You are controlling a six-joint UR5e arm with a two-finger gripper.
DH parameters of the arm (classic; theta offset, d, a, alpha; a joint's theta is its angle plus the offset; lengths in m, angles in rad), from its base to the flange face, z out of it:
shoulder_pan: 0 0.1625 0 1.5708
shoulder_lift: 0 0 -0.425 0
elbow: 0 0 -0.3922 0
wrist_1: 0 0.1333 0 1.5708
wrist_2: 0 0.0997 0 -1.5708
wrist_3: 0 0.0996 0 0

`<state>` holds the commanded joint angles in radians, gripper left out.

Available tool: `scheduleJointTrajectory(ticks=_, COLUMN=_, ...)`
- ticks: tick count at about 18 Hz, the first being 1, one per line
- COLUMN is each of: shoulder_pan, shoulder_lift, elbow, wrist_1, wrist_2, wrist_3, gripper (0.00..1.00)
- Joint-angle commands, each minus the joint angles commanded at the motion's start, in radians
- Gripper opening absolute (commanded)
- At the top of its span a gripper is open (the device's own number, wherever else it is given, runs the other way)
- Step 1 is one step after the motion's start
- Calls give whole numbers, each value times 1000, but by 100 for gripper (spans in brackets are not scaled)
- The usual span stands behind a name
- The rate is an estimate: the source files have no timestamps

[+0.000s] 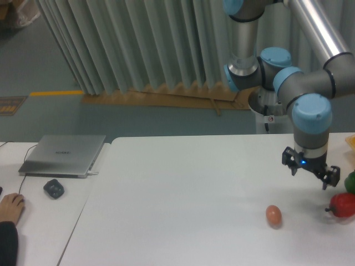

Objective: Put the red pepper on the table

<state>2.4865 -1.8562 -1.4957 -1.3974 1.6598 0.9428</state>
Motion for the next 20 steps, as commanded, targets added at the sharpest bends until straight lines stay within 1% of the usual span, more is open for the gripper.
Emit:
scheduleJointTrajectory(ticks=3, shoulder_pan=49, shoulder_lift=37, elbow=0, wrist_1=-2, wrist_2=6, wrist_3=236, gripper=100)
scheduleJointTrajectory(ticks=5, shoulder_pan=87, shoulder_lift=40, elbow=3, wrist_1=0, wrist_2=3, wrist_3=377, gripper=100)
scheduleJointTrajectory(ticks=7, shoulder_pan=113, shoulder_lift=51, elbow=5, wrist_1=-2, wrist_2=2, wrist_3=462, gripper=100)
scheduleJointTrajectory(ticks=9, shoulder_pan=111, shoulder_lift=60, elbow=6, wrist_1=-6, wrist_2=-14, wrist_3=526, gripper=100)
scheduleJointTrajectory(ticks=11, shoulder_pan=106, shoulder_lift=60, elbow=9, wrist_1=-14, wrist_2=-51, wrist_3=536, gripper=100)
scheduleJointTrajectory(ticks=16, shoulder_pan=80, shoulder_lift=60, elbow=-18, wrist_1=-11, wrist_2=-32, wrist_3=519, gripper=100)
scheduleJointTrajectory(ticks=20, shoulder_pan=78, shoulder_lift=60, elbow=-26, wrist_1=-9, wrist_2=-34, wrist_3=518, gripper=100)
